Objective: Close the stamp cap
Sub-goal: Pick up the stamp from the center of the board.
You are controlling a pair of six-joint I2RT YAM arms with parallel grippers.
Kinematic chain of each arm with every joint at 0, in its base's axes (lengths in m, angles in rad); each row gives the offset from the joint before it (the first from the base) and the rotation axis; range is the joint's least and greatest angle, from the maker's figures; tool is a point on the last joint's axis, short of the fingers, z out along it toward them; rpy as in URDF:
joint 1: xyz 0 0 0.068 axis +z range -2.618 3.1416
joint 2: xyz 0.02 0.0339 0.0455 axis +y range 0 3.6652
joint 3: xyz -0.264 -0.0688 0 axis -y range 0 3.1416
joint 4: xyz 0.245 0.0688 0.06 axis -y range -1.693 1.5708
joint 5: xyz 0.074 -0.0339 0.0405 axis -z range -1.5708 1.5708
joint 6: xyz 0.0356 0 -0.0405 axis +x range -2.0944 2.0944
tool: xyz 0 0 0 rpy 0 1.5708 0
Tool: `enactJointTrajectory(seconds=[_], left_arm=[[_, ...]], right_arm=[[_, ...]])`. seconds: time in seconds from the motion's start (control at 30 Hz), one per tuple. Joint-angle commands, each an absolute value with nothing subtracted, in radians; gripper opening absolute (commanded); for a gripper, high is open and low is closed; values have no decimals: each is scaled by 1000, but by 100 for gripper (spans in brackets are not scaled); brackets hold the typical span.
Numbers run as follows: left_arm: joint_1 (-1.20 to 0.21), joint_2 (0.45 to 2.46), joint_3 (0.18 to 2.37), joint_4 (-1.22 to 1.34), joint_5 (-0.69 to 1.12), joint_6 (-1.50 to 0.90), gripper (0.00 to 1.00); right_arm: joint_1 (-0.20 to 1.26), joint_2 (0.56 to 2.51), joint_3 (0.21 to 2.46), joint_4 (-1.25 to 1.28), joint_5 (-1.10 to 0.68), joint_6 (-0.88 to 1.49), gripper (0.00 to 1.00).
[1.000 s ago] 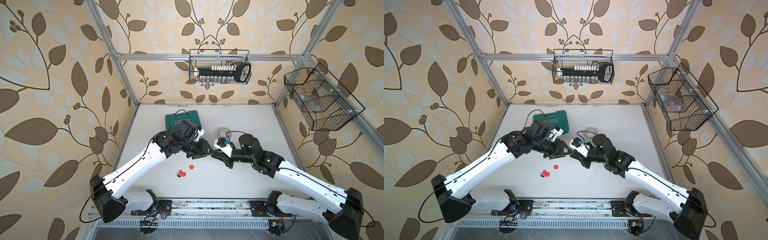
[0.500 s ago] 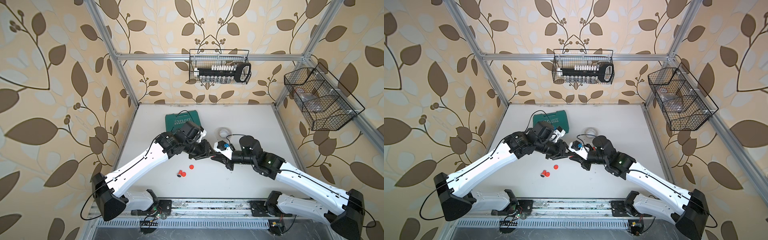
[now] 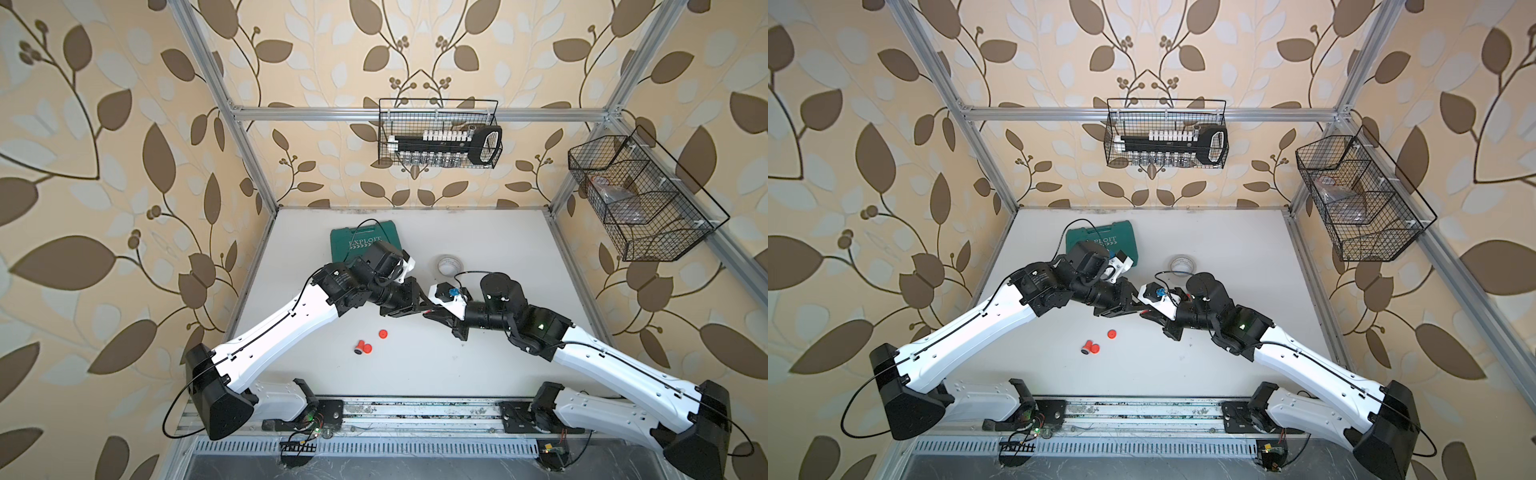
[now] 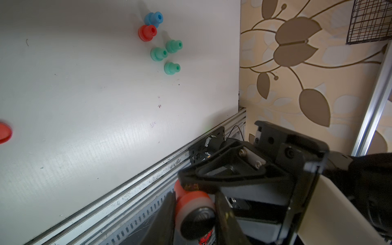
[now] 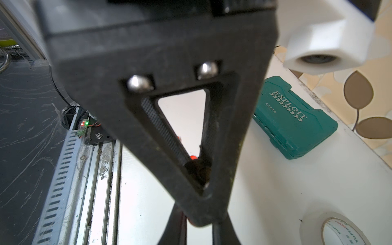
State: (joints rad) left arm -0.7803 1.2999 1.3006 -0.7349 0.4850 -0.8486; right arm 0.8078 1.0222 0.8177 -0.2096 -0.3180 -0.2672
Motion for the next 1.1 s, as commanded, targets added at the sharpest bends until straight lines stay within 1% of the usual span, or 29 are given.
enactJointTrajectory(seconds=[0.0,0.13,0.23,0.33,0.53,0.67,0.77,0.9,1.07], left_arm=[[-793,1296,1346,-741,470,-848,18],[-793,1278,1362,-727,484,-848,15],[-793,1256,1377,-701,506,-848,14],[-793,1237,1403,-676,541,-848,13],[-793,1192,1445,-577,626,-936,12],[-793,1167,1474,-501,690,-996,11],[-793,1152,1499,-447,740,-1044,11],[-793,1137,1528,-375,800,-1098,10],[-793,1118,1553,-358,810,-1101,10]], right_arm=[[812,1003,816,-213,-292,-276,12],[812,977,825,-209,-290,-266,29],[813,928,824,-188,-294,-249,37],[813,865,818,-141,-310,-222,41],[813,752,782,47,-354,-151,45],[813,717,767,204,-386,-89,46],[812,718,775,309,-417,-55,46],[812,743,816,383,-459,-31,46],[816,793,871,437,-492,-21,43]])
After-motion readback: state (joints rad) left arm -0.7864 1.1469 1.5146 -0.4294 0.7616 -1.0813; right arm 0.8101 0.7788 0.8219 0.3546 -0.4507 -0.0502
